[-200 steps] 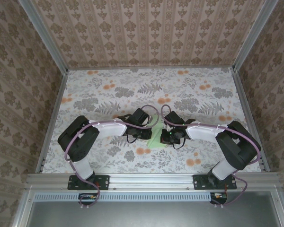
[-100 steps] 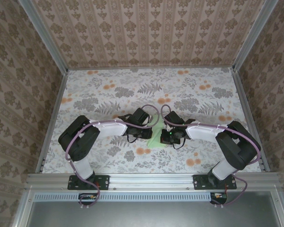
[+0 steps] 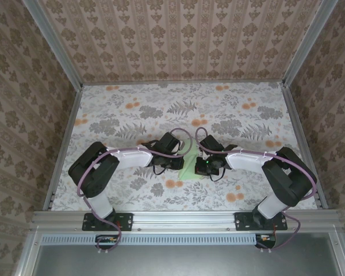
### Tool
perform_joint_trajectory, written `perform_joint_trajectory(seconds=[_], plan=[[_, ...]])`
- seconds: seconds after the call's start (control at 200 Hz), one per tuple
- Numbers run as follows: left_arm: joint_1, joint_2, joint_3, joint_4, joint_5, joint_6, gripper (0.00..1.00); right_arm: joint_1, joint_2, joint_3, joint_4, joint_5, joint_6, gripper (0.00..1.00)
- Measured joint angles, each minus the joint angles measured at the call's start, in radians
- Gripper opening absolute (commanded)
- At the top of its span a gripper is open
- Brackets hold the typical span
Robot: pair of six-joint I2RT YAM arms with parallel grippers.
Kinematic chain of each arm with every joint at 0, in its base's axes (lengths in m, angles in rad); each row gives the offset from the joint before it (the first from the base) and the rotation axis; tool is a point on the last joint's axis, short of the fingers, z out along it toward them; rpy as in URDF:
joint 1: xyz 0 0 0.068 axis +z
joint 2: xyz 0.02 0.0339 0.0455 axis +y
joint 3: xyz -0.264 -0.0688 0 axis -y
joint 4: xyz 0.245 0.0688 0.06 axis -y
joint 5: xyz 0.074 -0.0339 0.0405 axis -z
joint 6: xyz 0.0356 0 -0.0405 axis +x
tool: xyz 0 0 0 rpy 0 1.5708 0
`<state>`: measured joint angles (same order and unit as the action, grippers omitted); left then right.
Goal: Fold a paper plane with a square sheet of paper (fold left side to right side)
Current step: Fold the triangle a second time at the center of the table.
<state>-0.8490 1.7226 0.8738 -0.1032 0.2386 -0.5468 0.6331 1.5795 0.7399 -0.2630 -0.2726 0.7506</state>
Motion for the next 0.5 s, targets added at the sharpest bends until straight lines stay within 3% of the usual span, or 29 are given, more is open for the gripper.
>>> perform_joint_trajectory(seconds=[0.5], plan=[[0.000,-0.003,-0.002,0.004,0.000,0.000,0.11,0.000,0.006,0.008,-0.004,-0.001,-0.014,0.01]])
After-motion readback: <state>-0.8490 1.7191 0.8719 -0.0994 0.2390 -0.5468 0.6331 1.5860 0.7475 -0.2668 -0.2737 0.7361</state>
